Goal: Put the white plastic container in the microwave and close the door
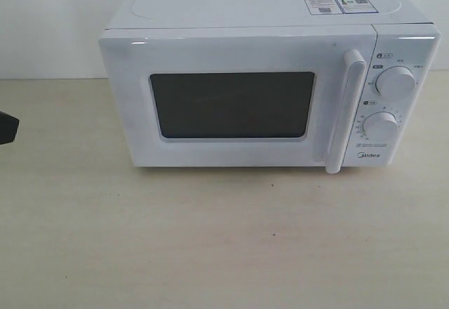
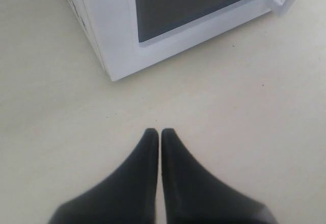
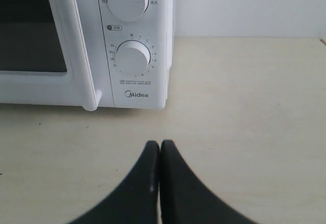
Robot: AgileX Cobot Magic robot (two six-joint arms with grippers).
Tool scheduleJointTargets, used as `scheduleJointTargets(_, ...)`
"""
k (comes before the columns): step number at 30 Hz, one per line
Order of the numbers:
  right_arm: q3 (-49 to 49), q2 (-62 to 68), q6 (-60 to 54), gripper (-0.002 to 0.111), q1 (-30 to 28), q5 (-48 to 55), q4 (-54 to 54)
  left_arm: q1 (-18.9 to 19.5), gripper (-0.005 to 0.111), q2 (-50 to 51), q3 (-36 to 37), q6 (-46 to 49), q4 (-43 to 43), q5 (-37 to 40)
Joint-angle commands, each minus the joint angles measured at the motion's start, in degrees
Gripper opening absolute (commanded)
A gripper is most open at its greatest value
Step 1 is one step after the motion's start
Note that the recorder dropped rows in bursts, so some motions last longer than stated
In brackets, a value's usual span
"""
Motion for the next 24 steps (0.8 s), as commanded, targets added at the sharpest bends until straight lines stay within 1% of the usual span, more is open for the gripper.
scheduleJointTargets(1,0.0,-0.2,0.0,0.0,0.1,-0.1,0.1,-0.2,0.004,-0.5,0.3,-0.3,0.2,-0.3)
scheduleJointTargets(5,0.0,-0.2,0.0,0.0,0.1,-0.1,0.1,-0.2,0.004,-0.5,0.3,-0.3,0.2,-0.4)
scheduleJointTargets(8,0.0,-0.2,0.0,0.0,0.1,-0.1,0.1,-0.1,0.004,-2.6,0.3,-0.3,0.2,-0.8)
scheduleJointTargets(11,0.0,-0.2,0.0,0.0,0.1,-0.1,0.1,0.2,0.004,-8.2,0.3,-0.2,0.3,-0.9)
scheduleJointTargets(14,0.0,-0.2,0.0,0.0,0.1,-0.1,0.1,2.5,0.004,-18.2,1.0,0.6,0.6,-2.3)
scheduleJointTargets(17,0.0,-0.2,0.0,0.0,0.1,-0.1,0.1,6.4,0.004,-30.6,3.4,0.6,1.0,-7.7)
scheduleJointTargets(19,0.0,-0.2,0.0,0.0,0.1,-0.1,0.1,8.1,0.004,-38.4,5.3,0.6,1.0,-13.1)
scheduleJointTargets(22,0.0,-0.2,0.0,0.0,0.1,-0.1,0.1,8.5,0.004,-47.0,7.7,0.1,0.8,-21.2)
scheduleJointTargets(24,0.0,-0.2,0.0,0.0,0.1,-0.1,0.1,8.5,0.004,-48.8,9.2,-0.1,0.8,-23.9)
